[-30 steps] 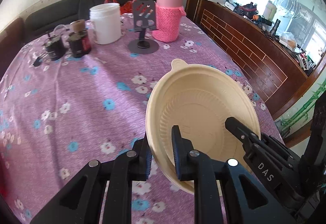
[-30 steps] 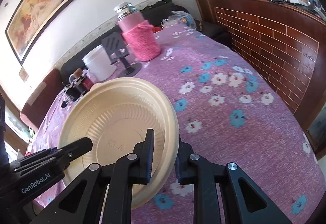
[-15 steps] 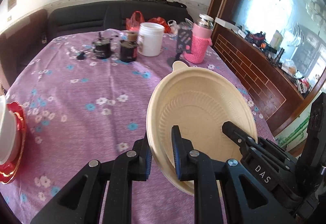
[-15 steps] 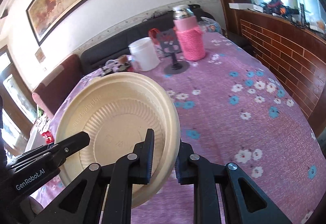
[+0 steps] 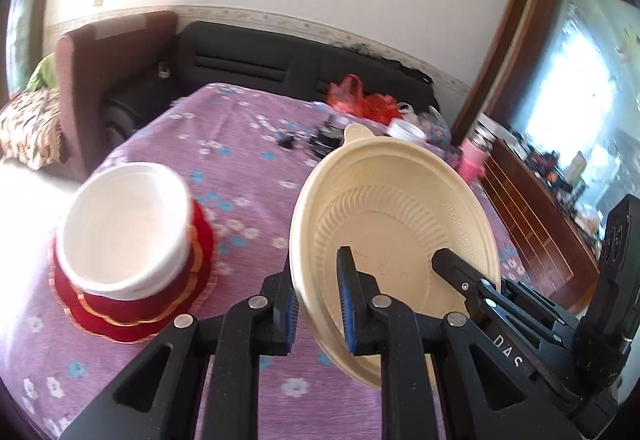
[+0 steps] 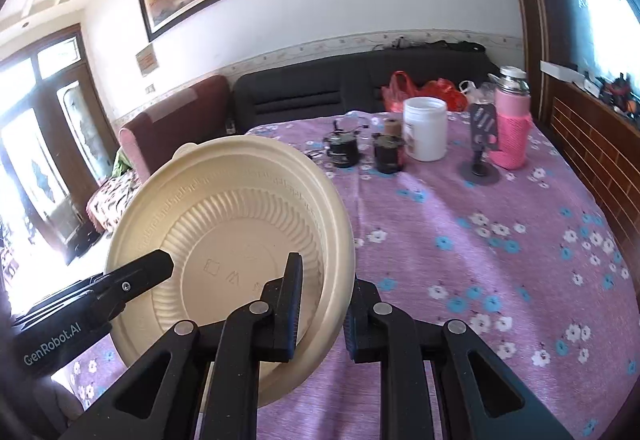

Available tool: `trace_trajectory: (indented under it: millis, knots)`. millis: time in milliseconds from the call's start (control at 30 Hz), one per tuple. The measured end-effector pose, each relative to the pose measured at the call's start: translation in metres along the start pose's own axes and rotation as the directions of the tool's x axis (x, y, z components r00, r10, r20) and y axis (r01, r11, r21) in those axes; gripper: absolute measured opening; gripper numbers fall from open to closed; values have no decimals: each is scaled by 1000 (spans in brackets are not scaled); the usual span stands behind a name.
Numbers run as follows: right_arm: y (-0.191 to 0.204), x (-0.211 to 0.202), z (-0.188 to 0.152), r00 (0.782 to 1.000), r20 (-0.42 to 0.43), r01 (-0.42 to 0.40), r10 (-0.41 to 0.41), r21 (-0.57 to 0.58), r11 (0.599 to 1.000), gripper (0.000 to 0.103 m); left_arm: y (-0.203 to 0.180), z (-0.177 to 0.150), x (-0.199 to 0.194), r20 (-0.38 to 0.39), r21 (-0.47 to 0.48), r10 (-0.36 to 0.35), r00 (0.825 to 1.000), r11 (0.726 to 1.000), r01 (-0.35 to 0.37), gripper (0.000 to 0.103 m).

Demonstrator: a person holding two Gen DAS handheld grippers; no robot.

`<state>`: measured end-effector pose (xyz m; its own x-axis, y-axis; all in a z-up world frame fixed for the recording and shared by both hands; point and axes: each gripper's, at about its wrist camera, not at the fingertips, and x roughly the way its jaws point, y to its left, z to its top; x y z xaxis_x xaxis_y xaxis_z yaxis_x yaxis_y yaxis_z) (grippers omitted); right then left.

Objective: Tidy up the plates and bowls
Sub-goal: 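Carry the beige bowl over the stacked white bowls, then lower the beige bowl into the white bowls and open the right gripper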

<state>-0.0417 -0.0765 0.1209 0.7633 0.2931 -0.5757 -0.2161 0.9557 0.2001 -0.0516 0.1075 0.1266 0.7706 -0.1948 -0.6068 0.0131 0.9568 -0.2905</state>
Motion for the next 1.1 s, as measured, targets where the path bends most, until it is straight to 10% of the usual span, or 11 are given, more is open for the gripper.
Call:
trace_trajectory:
  millis: [500,1100]
  knots:
    - [168,76,13,993,-82,-104,86,-247,963,20,148,18,-17,30,-216,190,981,960,-180,17]
    - [209,148,5,984,-175,-74,16,-328,942,20,207,21,23,-49,-224,268,962,936,-272,17]
